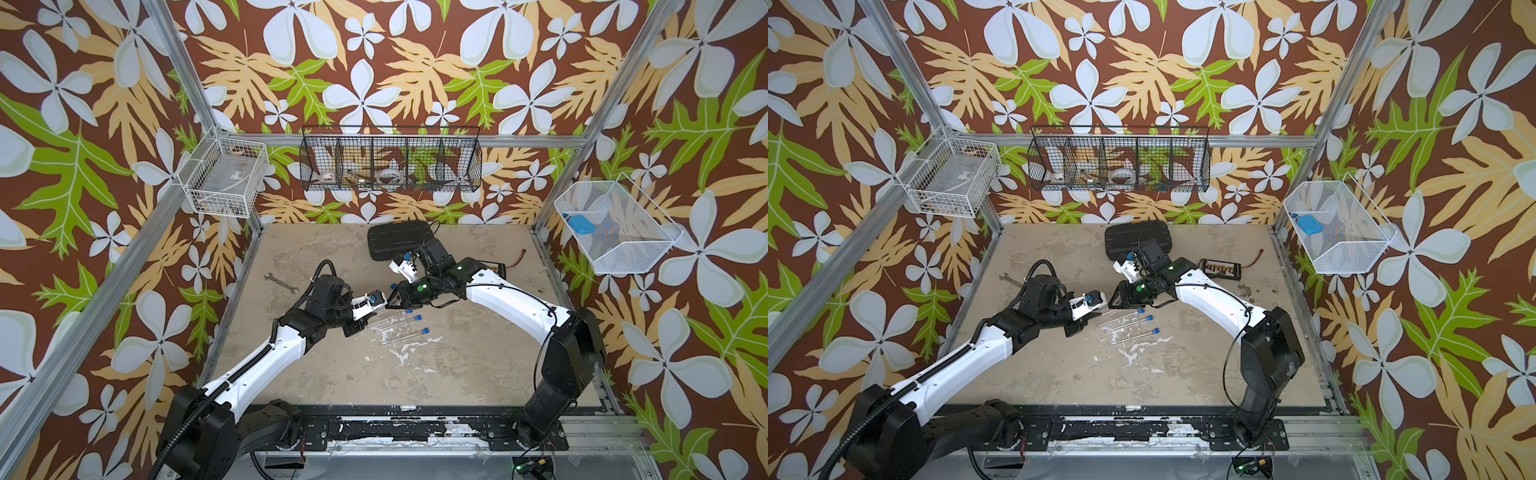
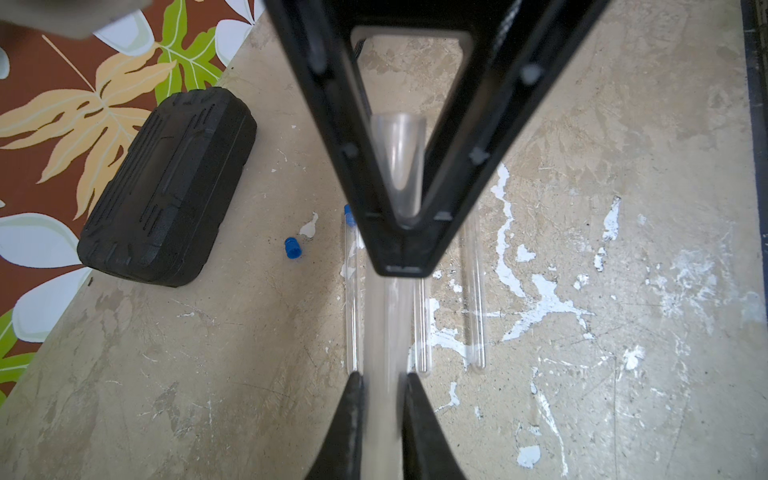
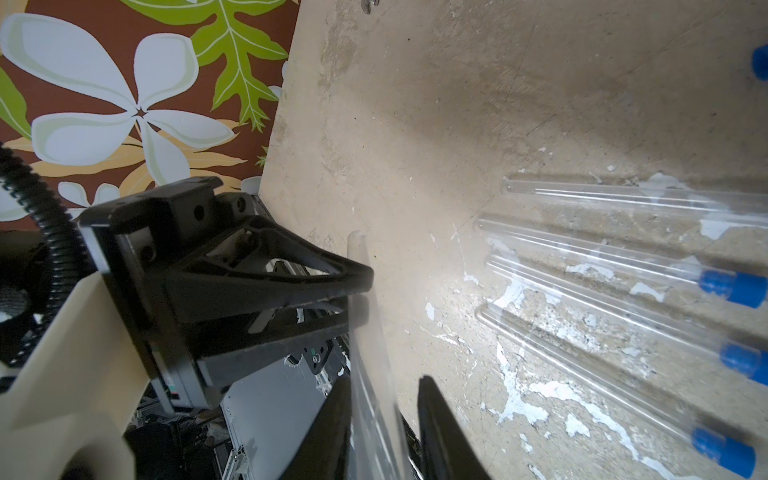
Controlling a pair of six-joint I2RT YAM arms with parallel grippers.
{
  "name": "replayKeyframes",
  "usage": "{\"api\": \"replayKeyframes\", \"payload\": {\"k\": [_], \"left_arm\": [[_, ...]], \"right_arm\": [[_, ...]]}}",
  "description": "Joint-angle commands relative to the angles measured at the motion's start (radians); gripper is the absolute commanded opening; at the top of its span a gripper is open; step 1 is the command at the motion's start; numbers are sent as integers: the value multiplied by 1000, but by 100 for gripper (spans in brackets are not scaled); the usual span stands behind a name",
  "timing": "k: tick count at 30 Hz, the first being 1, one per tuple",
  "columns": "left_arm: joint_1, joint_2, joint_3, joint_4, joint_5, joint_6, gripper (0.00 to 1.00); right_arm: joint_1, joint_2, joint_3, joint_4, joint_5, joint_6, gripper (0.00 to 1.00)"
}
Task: Insert stoppers into test tubes
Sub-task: Pick up the test tube at the center of the board.
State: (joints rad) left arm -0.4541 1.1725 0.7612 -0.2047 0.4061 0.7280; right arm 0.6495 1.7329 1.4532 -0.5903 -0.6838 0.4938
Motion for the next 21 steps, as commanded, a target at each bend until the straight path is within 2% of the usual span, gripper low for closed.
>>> {"api": "replayKeyframes", "payload": {"k": [1, 21], "left_arm": [[0, -5, 0, 17, 22, 8, 2], [0, -10, -10, 21, 30, 16, 7]], "right_arm": [[4, 1, 3, 15, -11, 9, 28], [7, 2, -9, 18, -42, 11, 15]]}}
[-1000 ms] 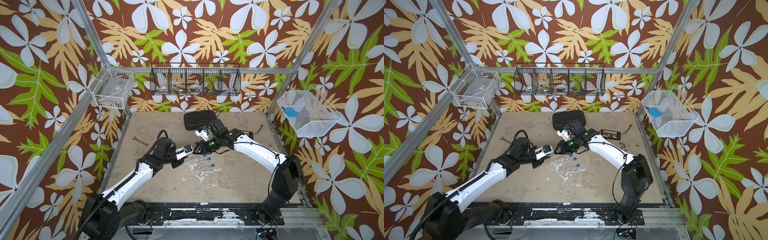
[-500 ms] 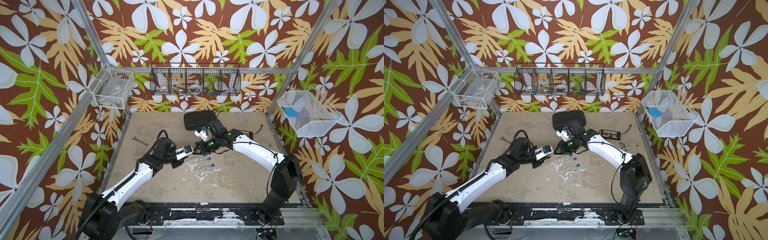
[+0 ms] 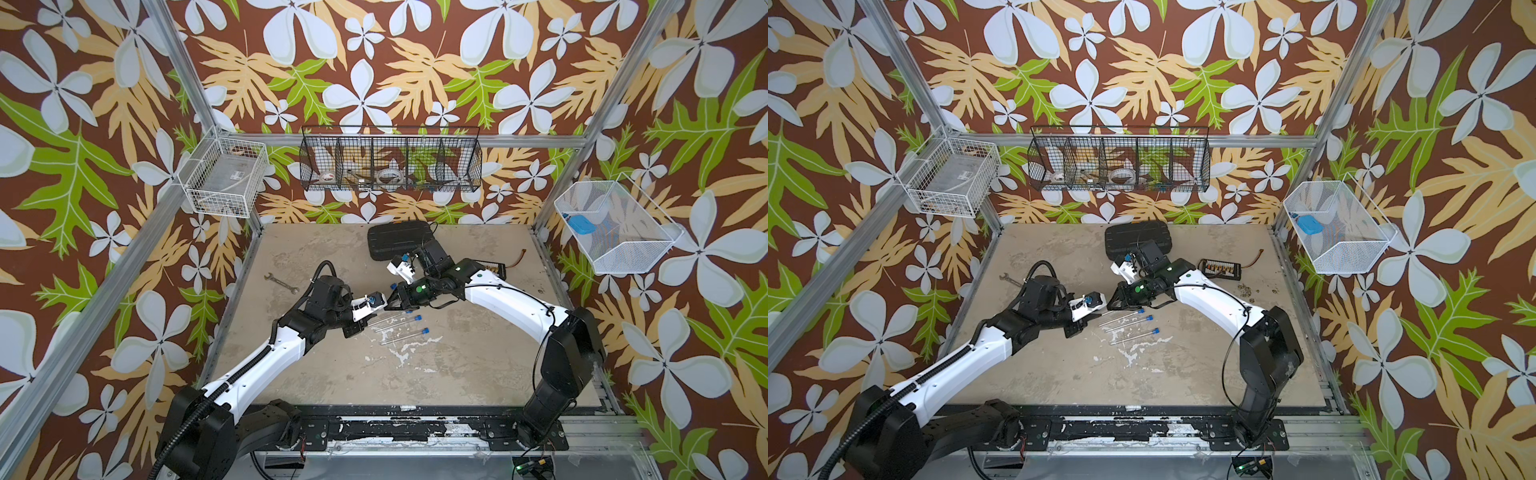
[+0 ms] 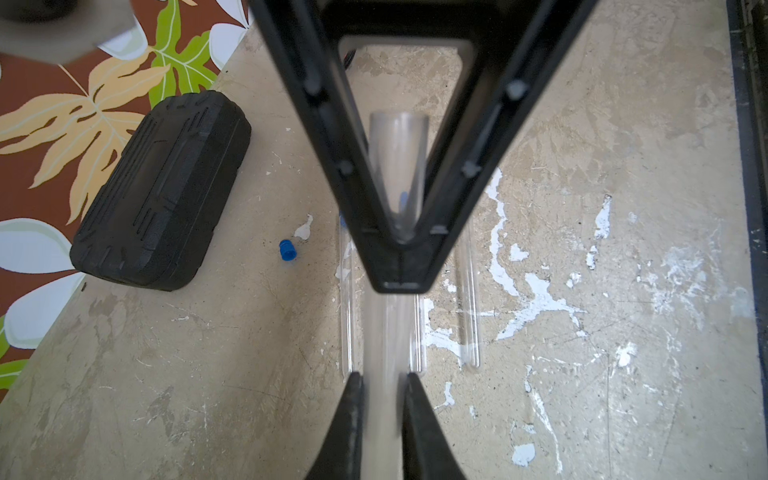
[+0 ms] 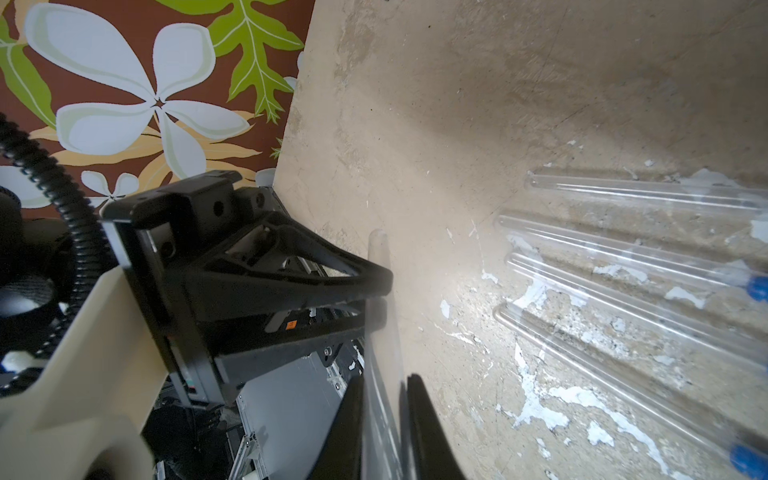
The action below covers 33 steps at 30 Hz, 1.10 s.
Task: Insert stoppers into test tubes
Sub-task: Pick up the test tube at the center of the board.
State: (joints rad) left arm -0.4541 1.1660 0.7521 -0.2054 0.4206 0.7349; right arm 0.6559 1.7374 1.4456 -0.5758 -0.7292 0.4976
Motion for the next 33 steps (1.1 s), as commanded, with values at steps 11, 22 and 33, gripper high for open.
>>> {"api": "replayKeyframes", "payload": {"k": [11, 22, 33], "left_arm": [[0, -5, -22, 43, 7, 5, 26], [0, -2, -36, 55, 5, 9, 28], [0, 1, -40, 54, 1, 20, 19]], "right_arm": [[2, -16, -9, 4, -40, 9, 12], [11, -11, -10, 8, -78, 9, 12], [12, -7, -7, 4, -81, 3, 12]]}}
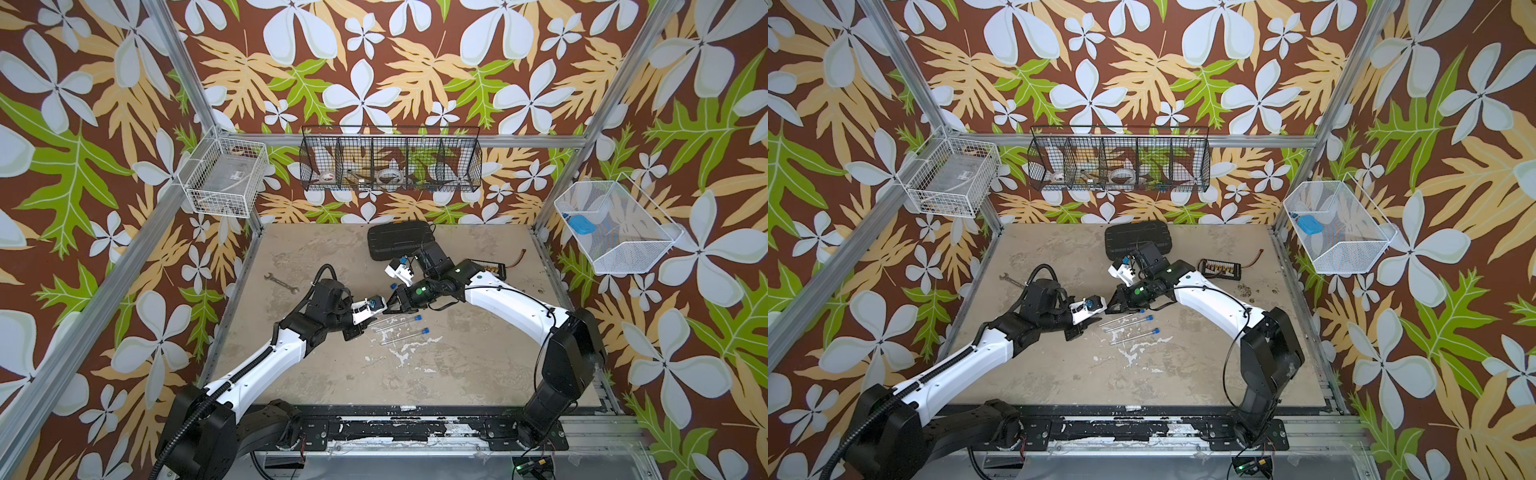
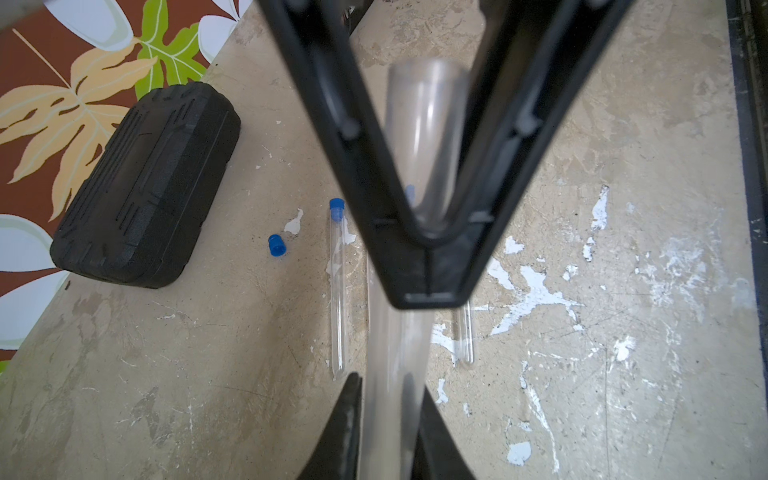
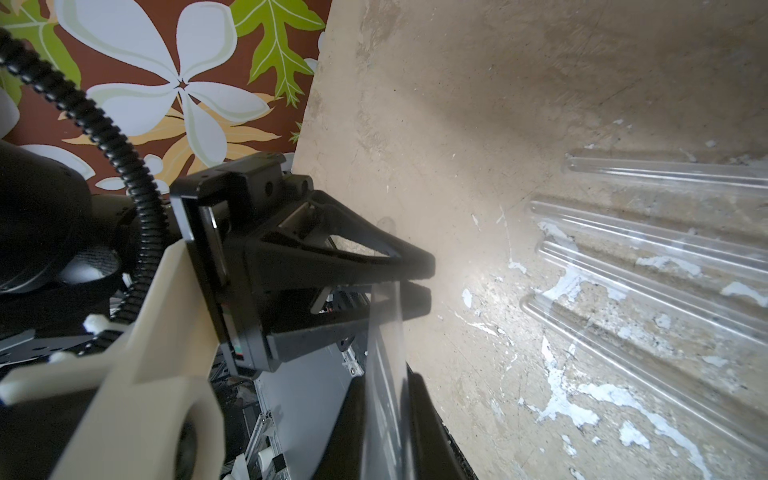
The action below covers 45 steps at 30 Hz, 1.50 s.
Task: Insert stoppers into test tubes
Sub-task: Pick up the test tube at the center of the board.
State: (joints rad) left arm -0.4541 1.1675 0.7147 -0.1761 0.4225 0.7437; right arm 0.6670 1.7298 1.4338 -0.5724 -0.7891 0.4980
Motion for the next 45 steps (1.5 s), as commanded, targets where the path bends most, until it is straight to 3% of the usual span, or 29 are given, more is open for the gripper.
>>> {"api": "replayKeyframes", "payload": {"k": [1, 7, 10, 14, 18, 22, 24, 30, 35, 45], "left_arm": [[0, 0, -3, 23, -1, 14, 17], [0, -5, -3, 18, 3, 19, 8], [1, -8, -3, 14, 2, 19, 1], [0, -10, -12, 30, -40, -23, 0], [0, -18, -42, 108, -187, -146, 0], [6, -16, -60, 166, -375, -307, 0], [23, -10, -56, 173, -412, -391, 0], [78, -14, -49, 190, -407, -561, 0], [78, -7, -41, 216, -347, -644, 0], [77, 6, -40, 227, -360, -639, 0]], "right_arm": [[2, 1, 4, 0, -21, 1, 12], [2, 0, 2, 0, -21, 1, 13], [2, -5, 10, 5, -23, 8, 28], [-15, -39, 40, 54, 25, 41, 42], [-90, -107, -7, 110, 220, 89, 49], [-135, -119, -58, 99, 579, 163, 49], [-129, -57, -17, 41, 727, 207, 49], [-37, 165, 179, 39, 891, 225, 51], [21, 375, 406, -111, 1021, 305, 51], [30, 578, 634, -187, 1027, 342, 53]]}}
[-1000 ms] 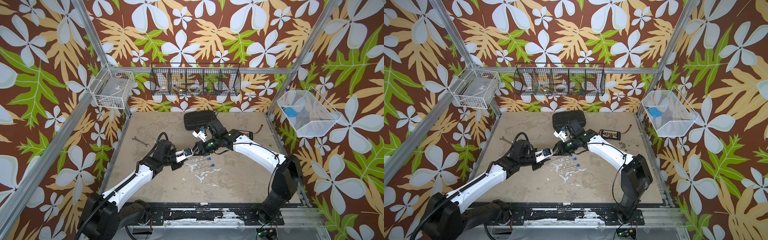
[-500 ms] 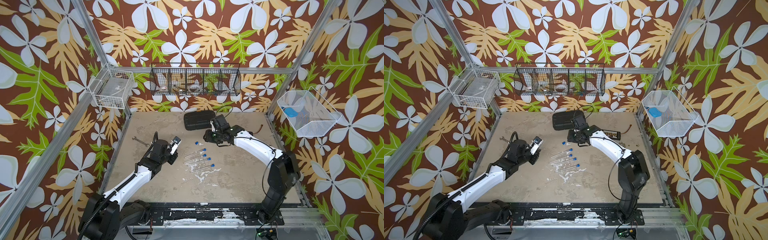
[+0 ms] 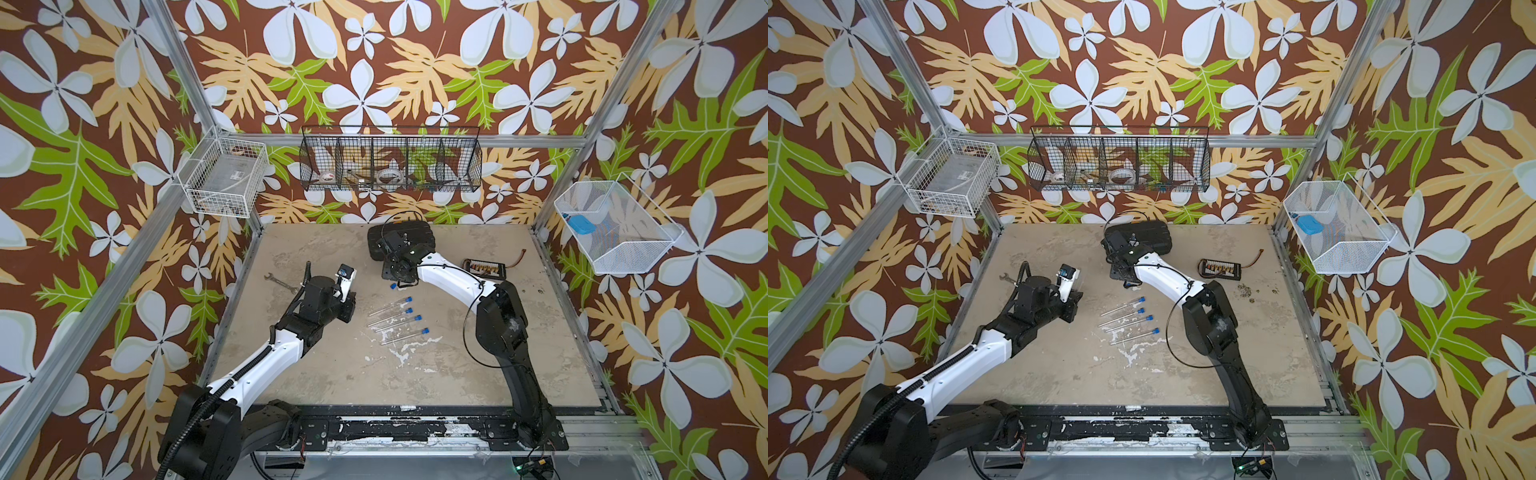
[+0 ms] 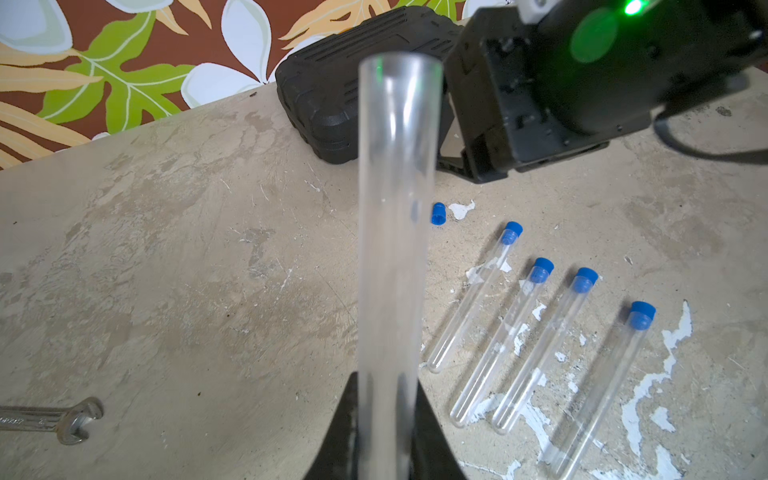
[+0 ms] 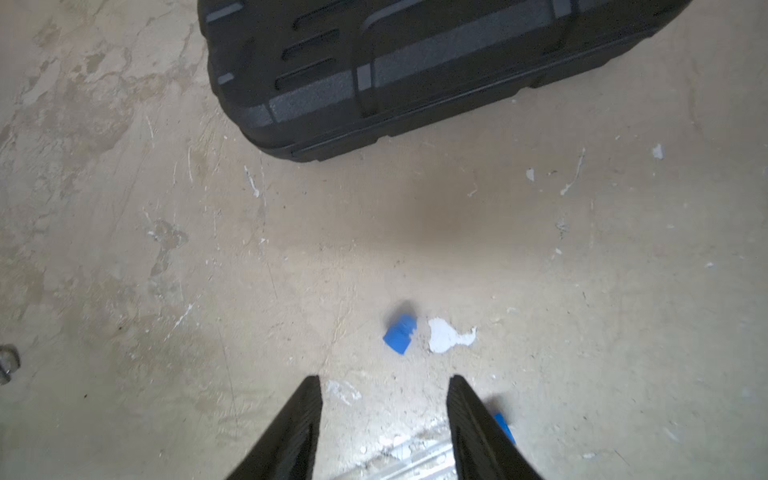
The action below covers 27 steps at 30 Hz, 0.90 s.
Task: Insert stoppers into test tubes
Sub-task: Pick up the test tube at the center of the board, then pick up the stopper from the center of the board.
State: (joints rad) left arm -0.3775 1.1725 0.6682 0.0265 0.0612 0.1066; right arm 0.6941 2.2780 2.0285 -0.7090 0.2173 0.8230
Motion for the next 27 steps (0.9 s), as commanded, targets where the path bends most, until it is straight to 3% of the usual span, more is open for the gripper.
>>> {"api": "replayKeyframes", "payload": {"k": [1, 10, 27], "left_arm": [[1, 1, 7, 22, -1, 2, 0], [1, 15, 38, -16, -18, 65, 0], [2, 24, 47, -24, -33, 90, 0]], "right_arm": [[4, 50, 58, -61, 22, 19, 53], [10, 151, 150, -108, 42, 41, 52], [13, 234, 181, -146, 57, 29, 40]]}}
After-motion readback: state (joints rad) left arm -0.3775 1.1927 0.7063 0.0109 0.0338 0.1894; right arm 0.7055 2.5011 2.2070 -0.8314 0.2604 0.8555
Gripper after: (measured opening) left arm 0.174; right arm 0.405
